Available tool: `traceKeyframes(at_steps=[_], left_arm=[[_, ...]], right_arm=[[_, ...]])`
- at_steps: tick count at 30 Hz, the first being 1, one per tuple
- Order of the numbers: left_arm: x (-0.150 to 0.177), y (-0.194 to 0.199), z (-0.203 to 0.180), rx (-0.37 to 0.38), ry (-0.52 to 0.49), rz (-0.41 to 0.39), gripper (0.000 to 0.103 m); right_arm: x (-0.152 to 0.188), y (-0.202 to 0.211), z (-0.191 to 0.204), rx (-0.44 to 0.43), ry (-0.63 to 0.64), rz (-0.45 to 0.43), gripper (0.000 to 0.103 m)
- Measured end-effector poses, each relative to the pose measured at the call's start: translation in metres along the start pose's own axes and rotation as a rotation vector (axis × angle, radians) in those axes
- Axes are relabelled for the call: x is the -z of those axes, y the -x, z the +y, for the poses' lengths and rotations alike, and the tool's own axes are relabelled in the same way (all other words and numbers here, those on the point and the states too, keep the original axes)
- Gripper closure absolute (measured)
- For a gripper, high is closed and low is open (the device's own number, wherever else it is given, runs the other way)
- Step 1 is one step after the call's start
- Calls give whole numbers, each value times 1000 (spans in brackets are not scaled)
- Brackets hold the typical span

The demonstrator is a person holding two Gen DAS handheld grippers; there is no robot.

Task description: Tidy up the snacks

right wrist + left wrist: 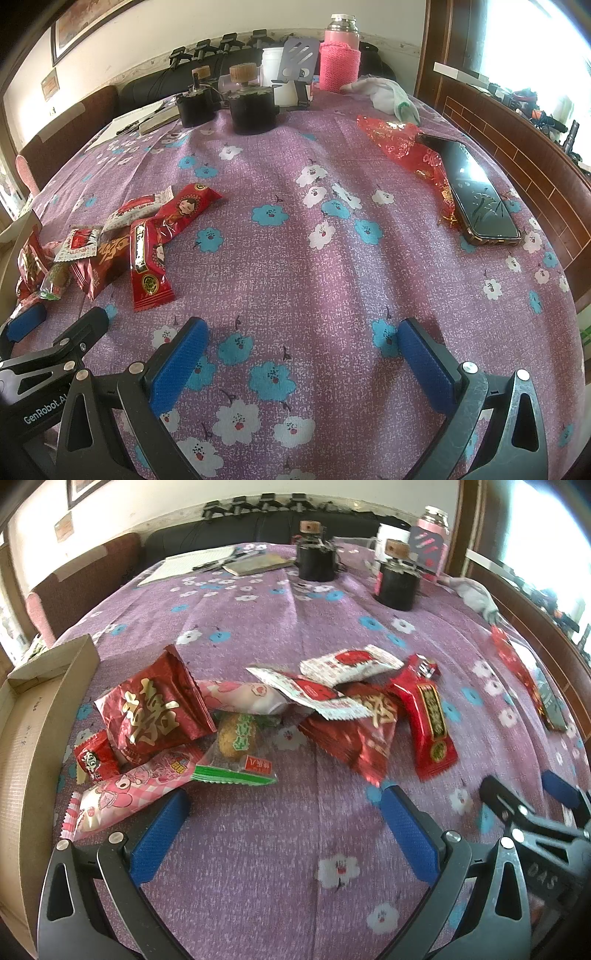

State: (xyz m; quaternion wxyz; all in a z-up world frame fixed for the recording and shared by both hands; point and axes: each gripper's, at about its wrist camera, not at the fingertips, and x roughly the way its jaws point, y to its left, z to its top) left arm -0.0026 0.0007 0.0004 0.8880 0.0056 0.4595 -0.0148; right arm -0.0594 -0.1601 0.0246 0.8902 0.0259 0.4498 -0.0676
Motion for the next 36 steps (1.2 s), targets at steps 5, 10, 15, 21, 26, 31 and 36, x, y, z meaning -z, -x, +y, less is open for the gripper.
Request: traceKeyframes(at_steps=[5,10,15,21,26,31,36], left_arm=[[14,14,3,30,-48,41,0],[28,22,1,48,-80,45,0],[37,30,0,73,-121,75,0],[48,61,12,163,-109,40,0],[44,101,42,171,-80,-92,0],[37,123,71,157,-47,-180,0],[34,125,102,185,32,-198,0]], right_arm=[[0,-1,0,-22,18,14,0],[3,4,-2,-19,11,83,0],[3,4,2,-11,10,92,0],[7,8,3,-3,0,77,0],[10,26,4,-78,-26,53,1],[4,71,5,-350,-97,-107,0],[5,77,42,-307,46,-71,2]])
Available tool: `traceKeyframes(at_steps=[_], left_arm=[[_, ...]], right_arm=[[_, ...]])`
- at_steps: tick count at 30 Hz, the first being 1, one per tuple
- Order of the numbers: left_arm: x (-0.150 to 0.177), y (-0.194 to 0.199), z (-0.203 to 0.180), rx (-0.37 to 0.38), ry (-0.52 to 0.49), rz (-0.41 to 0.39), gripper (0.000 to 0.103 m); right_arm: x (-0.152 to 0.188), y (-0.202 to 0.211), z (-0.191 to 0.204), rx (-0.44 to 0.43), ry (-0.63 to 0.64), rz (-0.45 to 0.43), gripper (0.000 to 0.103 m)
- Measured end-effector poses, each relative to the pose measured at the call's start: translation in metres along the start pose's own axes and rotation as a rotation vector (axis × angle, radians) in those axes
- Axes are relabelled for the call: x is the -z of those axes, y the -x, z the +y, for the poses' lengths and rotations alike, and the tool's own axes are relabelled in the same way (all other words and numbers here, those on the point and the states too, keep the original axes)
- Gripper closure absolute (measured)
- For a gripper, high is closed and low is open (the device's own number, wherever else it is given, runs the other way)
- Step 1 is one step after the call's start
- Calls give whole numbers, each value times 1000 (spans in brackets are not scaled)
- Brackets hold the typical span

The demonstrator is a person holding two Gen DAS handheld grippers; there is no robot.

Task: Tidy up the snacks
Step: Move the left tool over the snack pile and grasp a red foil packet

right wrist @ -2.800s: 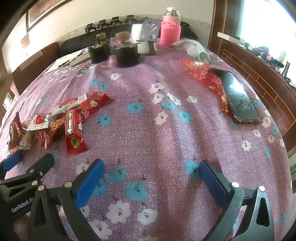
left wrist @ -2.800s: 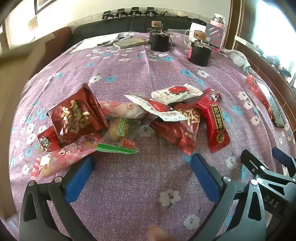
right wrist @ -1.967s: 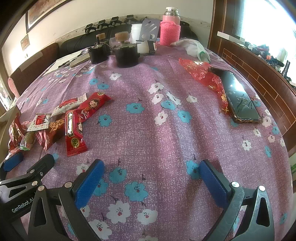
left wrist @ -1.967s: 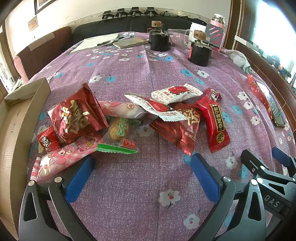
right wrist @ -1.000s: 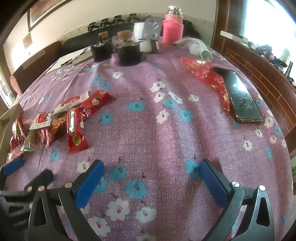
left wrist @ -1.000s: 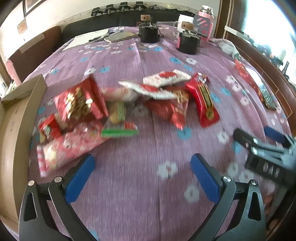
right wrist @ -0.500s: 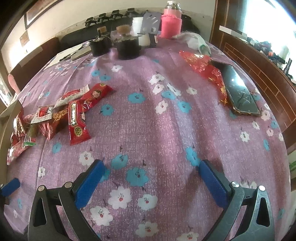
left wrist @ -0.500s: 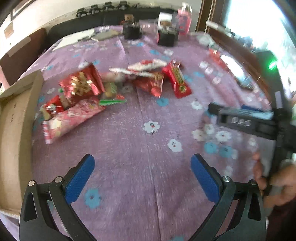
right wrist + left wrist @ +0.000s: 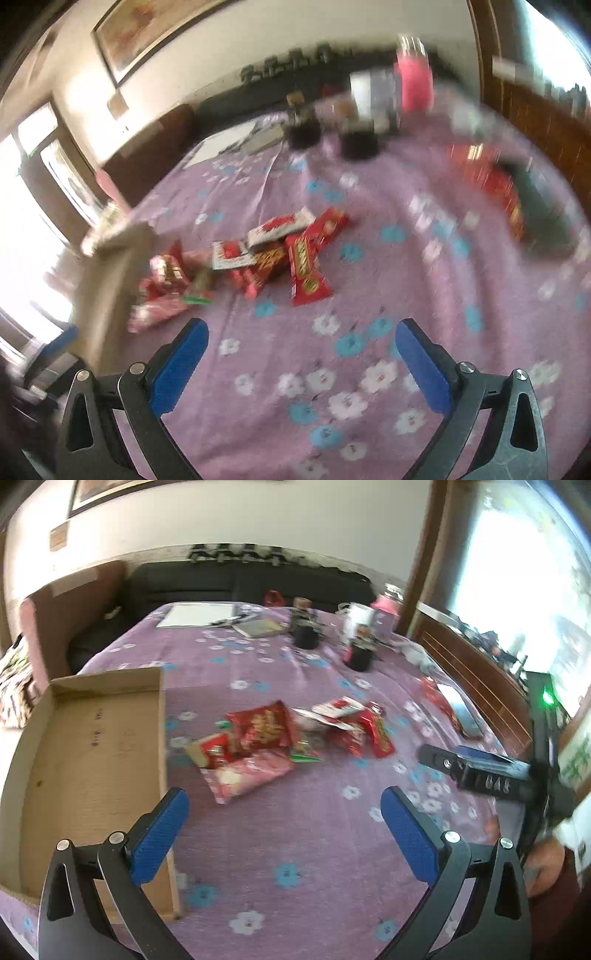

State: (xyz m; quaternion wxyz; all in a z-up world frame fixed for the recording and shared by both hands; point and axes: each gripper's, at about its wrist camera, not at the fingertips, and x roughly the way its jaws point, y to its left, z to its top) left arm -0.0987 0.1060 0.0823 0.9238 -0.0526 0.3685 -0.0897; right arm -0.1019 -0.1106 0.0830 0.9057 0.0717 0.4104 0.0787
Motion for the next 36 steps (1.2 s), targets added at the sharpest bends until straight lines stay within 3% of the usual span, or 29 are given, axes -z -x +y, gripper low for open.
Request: traceKeyframes(at_steps=[2,6,12,14,16,18,19,21,23,27,30,34,36], left_arm=[[1,0,9,-10,16,1,0],[5,-3,20,-36,31,32,0],[7,-6,28,-63,40,63,0],[5,-7,32,-71,47,67,0],[-1,-5,38,-70,54,63,0],[-11,2,46,-64,75,32,0],[-17,7,53,-58,90,13,0],[-28,11,63,-60,114,0,0],[-34,13,73,-59,136,-5,0],[-39,0,81,-40,148,33,0],[-44,-17,80,-25,147,69,0],[-57,-38,66,29,118,108,0],[-64,-46,62,46,105,109,0]], right_arm=[[2,8,15,37,53,-58,2],[-3,16,34,27,89,-134,2],[-8,8,54,47,146,-129,7],[-12,18,53,46,129,-176,8],[-19,35,53,68,106,-277,5],[-29,46,48,-14,68,-342,0],[-35,43,46,-63,55,-316,0],[-47,18,43,-134,43,-178,0],[-50,-9,36,-141,3,-72,6],[-41,-35,37,-176,-39,-14,12],[-36,-55,43,-201,-37,34,27],[-32,-67,35,-101,-14,-26,30],[-28,-74,19,-132,-73,-37,35]])
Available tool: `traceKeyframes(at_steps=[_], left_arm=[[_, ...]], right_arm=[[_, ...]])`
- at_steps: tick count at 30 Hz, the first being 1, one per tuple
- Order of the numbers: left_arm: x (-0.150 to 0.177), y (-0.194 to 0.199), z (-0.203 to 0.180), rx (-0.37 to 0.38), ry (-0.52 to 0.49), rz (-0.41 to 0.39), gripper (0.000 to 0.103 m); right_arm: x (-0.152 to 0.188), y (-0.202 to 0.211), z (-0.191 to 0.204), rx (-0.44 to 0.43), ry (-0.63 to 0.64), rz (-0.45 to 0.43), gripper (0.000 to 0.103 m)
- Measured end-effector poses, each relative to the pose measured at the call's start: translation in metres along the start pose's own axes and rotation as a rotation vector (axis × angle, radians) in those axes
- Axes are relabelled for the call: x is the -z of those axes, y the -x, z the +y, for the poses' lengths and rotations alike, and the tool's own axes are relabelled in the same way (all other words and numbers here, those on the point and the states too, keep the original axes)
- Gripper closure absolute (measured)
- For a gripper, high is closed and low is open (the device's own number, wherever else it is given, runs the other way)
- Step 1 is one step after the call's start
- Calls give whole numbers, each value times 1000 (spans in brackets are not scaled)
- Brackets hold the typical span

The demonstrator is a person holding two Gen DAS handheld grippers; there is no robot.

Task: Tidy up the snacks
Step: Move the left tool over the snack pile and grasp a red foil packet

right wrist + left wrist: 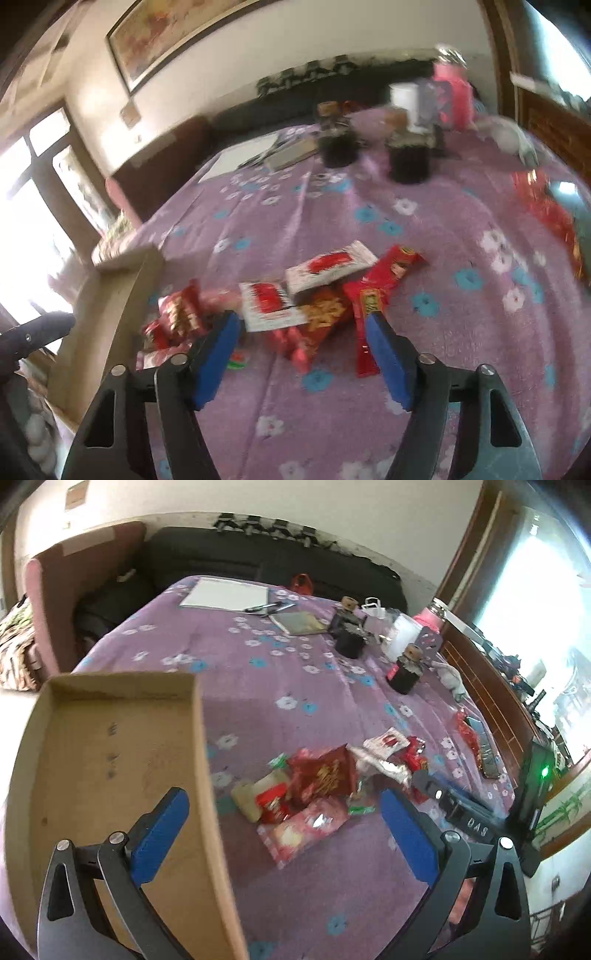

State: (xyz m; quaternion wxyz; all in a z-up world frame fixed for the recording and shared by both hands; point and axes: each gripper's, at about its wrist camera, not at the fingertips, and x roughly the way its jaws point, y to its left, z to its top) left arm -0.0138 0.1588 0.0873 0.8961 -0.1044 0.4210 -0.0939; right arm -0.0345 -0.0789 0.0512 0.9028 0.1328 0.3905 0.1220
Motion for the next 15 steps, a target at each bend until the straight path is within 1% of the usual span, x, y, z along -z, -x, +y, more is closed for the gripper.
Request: traceKeyframes(at_steps=[2,6,8,10,11,14,15], left_arm=[[-9,-14,-9,13,-56,13,0],[-19,-41,-28,10,-187,34,0],[-19,-52,-37,3,-258,45,0],[-17,-64,-46,-16,-343,61,0],[-14,-72,-50,-29,-381,70,0],[-8,-83,-56,-41,-450,89,0],[-6,-86,-58,-39,-471,101,3]], right_arm=[[4,-8,-13,-29,-41,29,38],[2,-4,-7,-43,42,13,37],[2,-6,-3,-74,56,26,38],[2,-6,-1,-113,65,36,38],[2,-5,0,-119,71,35,37],[2,-8,2,-143,85,45,38],[2,-11,3,-142,87,54,38]])
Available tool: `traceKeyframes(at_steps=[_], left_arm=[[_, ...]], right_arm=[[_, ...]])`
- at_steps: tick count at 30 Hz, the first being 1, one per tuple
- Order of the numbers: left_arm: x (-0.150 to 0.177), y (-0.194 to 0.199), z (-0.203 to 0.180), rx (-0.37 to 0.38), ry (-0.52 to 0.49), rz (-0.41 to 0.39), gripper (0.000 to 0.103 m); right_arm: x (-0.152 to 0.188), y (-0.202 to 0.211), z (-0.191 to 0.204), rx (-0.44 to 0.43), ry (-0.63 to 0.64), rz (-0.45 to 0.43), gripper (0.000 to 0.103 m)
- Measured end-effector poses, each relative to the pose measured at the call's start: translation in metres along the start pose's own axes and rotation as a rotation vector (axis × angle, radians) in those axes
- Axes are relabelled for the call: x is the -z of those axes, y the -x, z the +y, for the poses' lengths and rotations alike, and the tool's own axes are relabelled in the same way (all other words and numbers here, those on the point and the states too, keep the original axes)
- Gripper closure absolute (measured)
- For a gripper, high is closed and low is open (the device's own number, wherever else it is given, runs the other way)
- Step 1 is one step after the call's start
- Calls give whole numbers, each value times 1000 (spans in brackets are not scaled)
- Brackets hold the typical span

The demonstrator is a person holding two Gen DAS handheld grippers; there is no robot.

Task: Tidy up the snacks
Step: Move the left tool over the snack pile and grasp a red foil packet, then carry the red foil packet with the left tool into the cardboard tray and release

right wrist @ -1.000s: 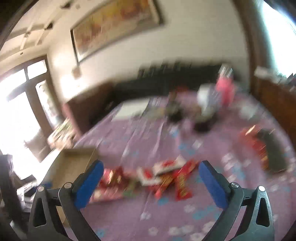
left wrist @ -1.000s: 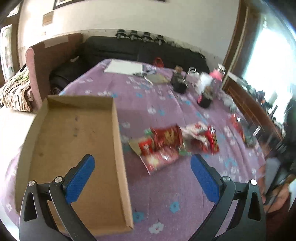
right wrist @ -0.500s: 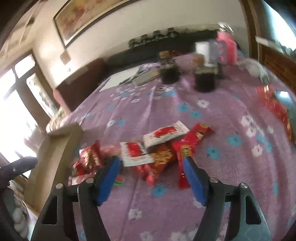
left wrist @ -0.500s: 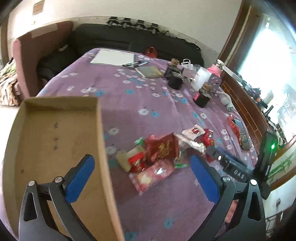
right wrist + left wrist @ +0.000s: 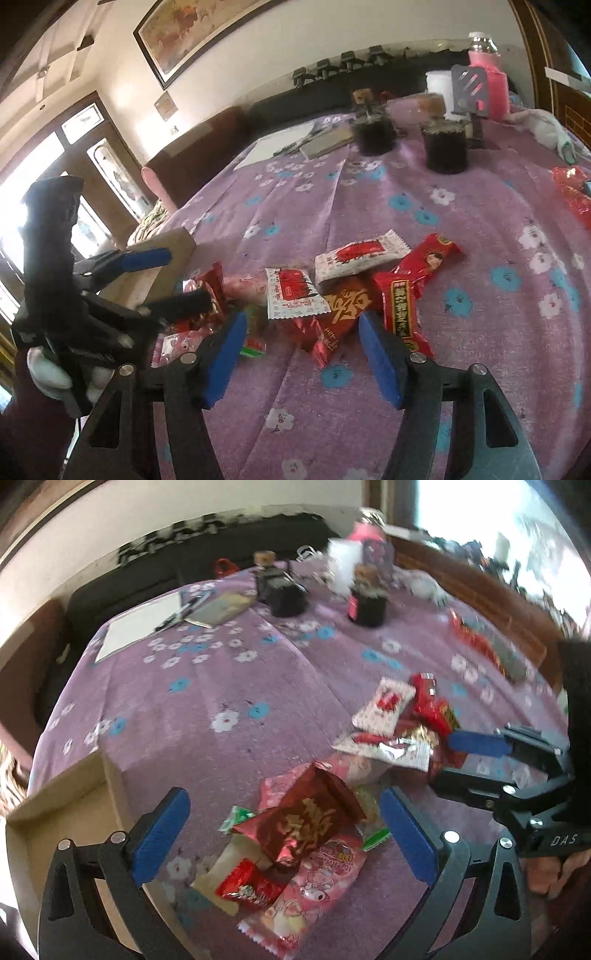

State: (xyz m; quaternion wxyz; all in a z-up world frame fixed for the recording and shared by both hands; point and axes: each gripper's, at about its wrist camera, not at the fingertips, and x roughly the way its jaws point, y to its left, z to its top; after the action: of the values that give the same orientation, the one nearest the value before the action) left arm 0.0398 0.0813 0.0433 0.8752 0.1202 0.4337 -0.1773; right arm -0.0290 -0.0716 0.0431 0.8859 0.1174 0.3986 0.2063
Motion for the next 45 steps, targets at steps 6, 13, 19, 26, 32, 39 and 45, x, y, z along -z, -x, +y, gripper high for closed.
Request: traceKeyframes(at_steps=[6,13,19,26,32,39,45], left_arm=[[3,-8,-12,-22,-50,55,80],[5,5,-14,-7,0,15,88],[10,36,-6,44,89,-41,89],[24,69,15,124,226,-93,90],[46,98,36,153,333,-141,89],[68,123,56,137,401,-184,89],[87,143,78,129,456,-217,89]], right_arm=[[3,-18,1,56,6,44,38],[4,-23,-9,79,-41,51,88],[5,-9,-4,64,-33,28,93],[2,10,0,-18,-57,-18,95],[-1,24,-1,-111,-96,-41,97],[-2,32,-1,-193,-143,-49,97],[-7,46,20,-208,-120,-52,97]])
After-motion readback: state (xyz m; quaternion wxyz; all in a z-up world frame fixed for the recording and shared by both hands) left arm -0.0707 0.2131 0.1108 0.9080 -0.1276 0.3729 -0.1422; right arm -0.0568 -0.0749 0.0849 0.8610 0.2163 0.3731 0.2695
